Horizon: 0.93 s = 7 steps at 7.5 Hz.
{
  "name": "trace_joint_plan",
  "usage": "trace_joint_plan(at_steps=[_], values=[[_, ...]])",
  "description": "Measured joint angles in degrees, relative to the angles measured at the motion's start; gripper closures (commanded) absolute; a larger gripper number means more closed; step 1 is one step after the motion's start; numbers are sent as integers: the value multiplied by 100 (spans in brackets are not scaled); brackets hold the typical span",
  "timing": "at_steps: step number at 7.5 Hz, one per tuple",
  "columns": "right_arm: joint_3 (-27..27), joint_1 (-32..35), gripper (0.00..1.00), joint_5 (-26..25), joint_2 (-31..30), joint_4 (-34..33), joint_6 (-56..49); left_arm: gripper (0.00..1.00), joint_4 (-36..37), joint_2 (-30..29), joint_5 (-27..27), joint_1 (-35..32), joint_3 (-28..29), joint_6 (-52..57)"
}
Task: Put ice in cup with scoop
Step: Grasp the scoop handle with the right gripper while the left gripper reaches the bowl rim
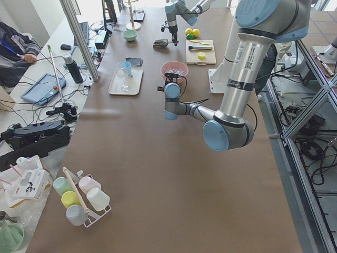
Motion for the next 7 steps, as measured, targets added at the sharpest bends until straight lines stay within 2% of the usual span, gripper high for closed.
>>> trace_joint_plan(at_steps=[4, 7], values=[[1117, 199, 100, -82, -113, -1080, -177, 2, -989, -267, 974, 627, 552, -545], [1651, 613, 100, -94, -362, -1213, -1439, 2, -1048, -477, 1052, 704, 872, -827]])
